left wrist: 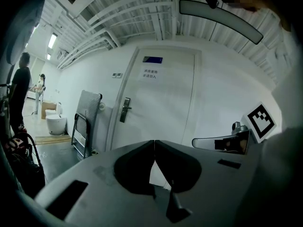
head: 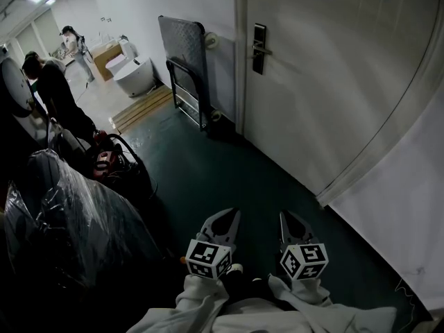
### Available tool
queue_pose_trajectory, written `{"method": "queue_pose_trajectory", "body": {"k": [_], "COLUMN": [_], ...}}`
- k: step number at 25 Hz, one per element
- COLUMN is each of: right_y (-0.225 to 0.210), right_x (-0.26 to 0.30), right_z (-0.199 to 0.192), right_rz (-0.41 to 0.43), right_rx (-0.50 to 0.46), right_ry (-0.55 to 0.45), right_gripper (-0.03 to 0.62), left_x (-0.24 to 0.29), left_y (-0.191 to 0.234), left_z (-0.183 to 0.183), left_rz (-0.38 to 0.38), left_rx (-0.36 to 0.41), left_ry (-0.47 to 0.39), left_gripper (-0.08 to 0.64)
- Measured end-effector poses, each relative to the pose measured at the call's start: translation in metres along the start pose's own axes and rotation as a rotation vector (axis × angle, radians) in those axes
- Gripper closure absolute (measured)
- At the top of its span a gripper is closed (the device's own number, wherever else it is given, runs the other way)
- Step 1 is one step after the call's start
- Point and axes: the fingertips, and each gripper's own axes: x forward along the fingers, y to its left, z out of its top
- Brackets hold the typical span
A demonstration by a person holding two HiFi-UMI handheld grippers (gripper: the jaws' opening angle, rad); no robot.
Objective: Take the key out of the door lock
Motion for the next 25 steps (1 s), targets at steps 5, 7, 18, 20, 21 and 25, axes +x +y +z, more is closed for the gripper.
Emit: {"method": "queue_pose_trajectory", "body": {"k": [5,7,18,20,21,25], "right_y": [0.011,0.019,0.020,0.015,0.013,0.000], "right_x": [0.020,0.029,0.066,0.076,0.082,0.105], "right_z": [-0.001,-0.001,0.003,0.005,0.007,0.018], "right_rz": [0.010,0.017,0.035,0.039,0.041,0.041], "right_rx": [-0.002,-0.007,-0.018,-0.016,-0.016,-0.017], "right_ry": [0.012,0.014,0.022,0.022,0.022,0.019], "right_gripper": [0.540,0.540,0.541,0.541,0.541,0.540], "left_x": [0.002,0.000,0.011,0.020,0.025,0.050], "left_y": [0.016,0.023,0.056,0.062,0.066,0.079], "left_z": [0.003,0.004,0.003,0.004,0.006,0.014], "left_rz": [-0.004,-0.004,0.030,0.035,0.037,0.040], "left_rx": [0.002,-0.001,-0.006,-0.003,-0.002,0.002], "left_ry": [0.001,-0.002,-0.001,0.001,0.000,-0.002], "left_gripper": [0.546,0.546,0.546,0.546,0.546,0.546]}}
